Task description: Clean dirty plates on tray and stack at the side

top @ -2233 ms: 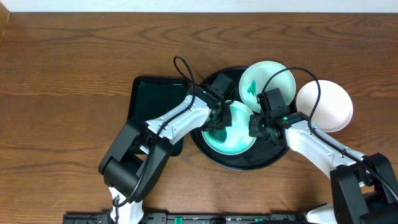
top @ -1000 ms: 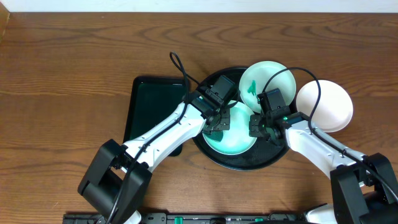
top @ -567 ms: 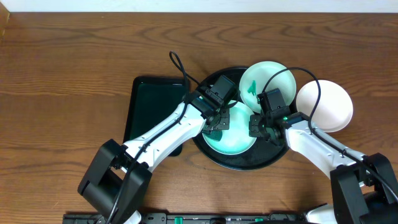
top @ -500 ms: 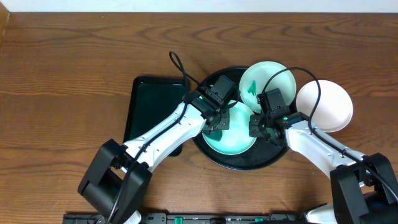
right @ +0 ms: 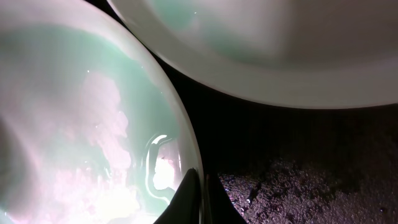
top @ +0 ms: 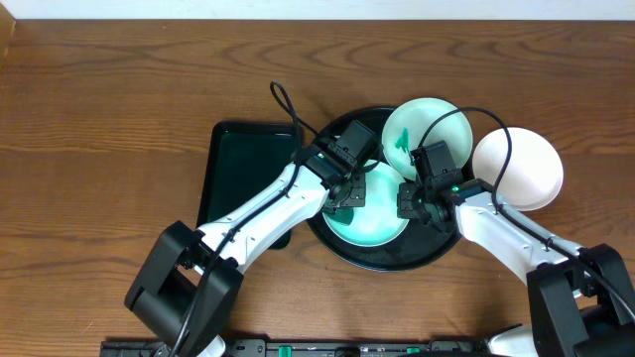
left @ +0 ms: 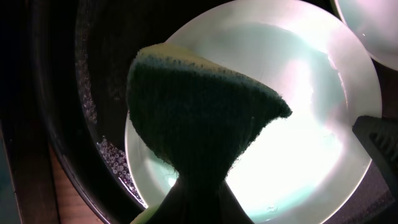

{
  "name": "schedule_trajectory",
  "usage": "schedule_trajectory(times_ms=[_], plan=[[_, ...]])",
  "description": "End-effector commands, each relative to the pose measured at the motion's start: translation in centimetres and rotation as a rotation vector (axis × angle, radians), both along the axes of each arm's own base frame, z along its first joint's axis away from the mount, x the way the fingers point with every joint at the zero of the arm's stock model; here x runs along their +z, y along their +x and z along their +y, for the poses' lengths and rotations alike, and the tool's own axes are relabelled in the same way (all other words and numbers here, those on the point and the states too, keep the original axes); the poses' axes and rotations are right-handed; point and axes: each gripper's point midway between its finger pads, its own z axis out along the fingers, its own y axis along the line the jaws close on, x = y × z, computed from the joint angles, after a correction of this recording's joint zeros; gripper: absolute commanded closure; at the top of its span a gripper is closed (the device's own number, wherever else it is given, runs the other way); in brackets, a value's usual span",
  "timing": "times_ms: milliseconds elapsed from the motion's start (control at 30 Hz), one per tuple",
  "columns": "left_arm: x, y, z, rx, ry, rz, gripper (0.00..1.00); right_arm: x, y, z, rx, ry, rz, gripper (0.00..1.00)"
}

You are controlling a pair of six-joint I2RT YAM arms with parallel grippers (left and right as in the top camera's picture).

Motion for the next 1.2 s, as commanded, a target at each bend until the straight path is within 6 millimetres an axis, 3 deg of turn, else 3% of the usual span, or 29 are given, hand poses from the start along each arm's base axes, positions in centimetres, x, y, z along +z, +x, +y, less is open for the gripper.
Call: schedule_trajectory(times_ms=[0,1167], plan=[[-0.6,0.3,0.4,-0.003,0.027,-0.004,0.93,-0.3,-0.9,1.5,0.038,0.074,0.038,0.99],[-0.4,1.6,1.4,0.047,0.081,-0.072,0.93,-0.3,-0.9,1.5,0.038,0.074,0.036,0.99]])
